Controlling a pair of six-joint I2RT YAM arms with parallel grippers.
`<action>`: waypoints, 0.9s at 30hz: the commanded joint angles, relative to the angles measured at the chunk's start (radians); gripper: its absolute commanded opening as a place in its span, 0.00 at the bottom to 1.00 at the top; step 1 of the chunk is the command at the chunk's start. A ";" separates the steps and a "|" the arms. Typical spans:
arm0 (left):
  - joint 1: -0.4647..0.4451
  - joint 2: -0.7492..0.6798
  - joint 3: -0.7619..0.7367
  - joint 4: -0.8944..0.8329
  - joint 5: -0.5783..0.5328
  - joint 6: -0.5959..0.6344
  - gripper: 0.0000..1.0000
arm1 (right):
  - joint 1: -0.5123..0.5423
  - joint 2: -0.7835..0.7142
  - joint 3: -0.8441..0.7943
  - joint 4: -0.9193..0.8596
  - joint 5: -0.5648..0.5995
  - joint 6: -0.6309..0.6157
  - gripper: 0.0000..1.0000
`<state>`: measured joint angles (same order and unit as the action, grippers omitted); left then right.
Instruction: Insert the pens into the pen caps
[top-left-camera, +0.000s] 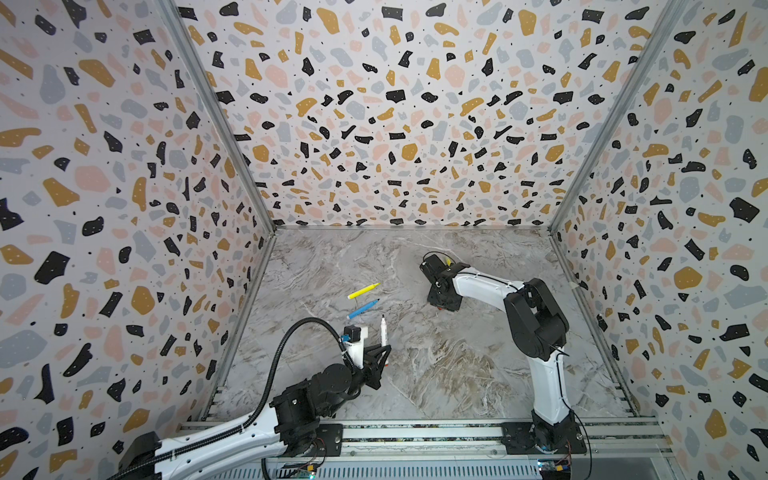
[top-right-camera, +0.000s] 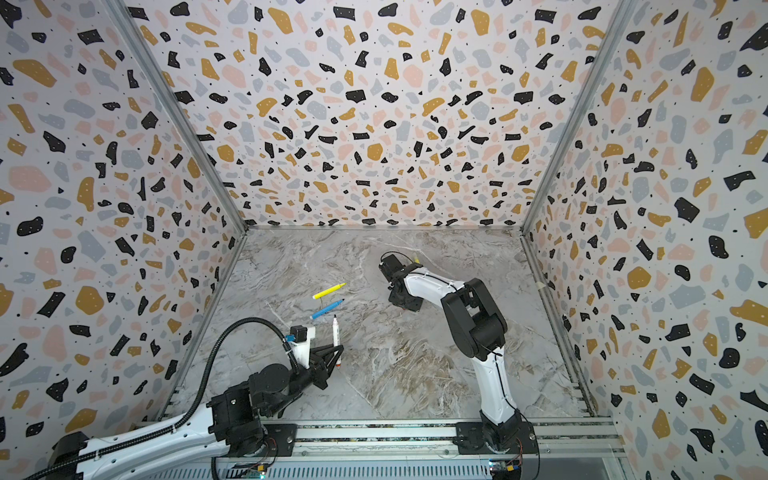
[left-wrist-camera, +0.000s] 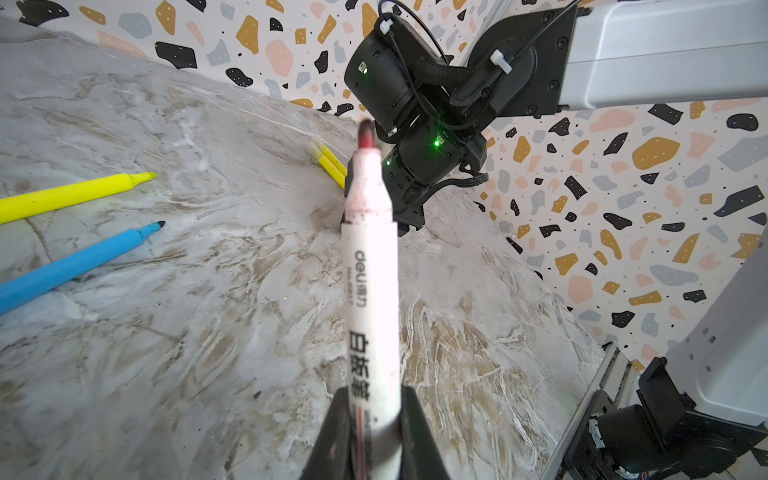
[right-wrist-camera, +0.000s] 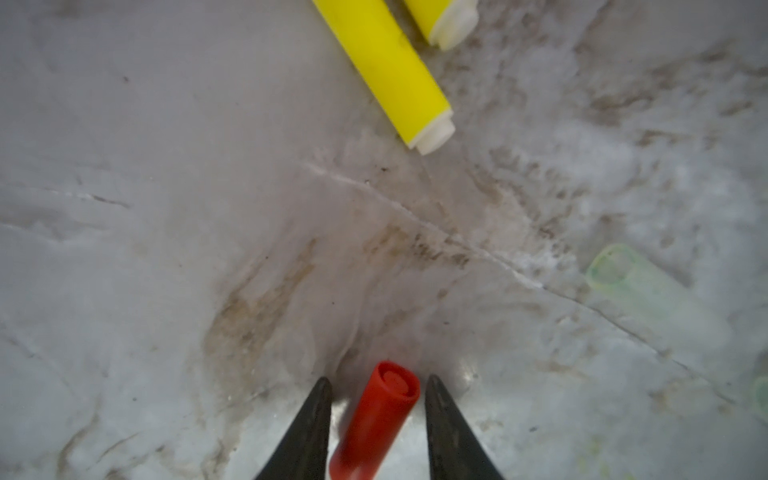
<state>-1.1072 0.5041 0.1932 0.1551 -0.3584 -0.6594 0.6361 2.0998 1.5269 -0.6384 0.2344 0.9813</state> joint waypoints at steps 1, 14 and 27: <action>0.000 -0.019 -0.010 0.016 -0.023 -0.006 0.00 | 0.003 0.022 0.010 -0.017 0.015 -0.029 0.35; 0.000 -0.020 -0.008 0.015 -0.024 -0.005 0.00 | 0.017 -0.047 -0.089 0.032 -0.017 -0.083 0.17; -0.002 0.063 0.011 0.058 0.026 0.001 0.01 | 0.019 -0.485 -0.300 0.219 -0.161 -0.260 0.07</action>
<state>-1.1072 0.5446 0.1913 0.1463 -0.3527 -0.6662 0.6529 1.7512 1.2575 -0.5003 0.1436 0.8085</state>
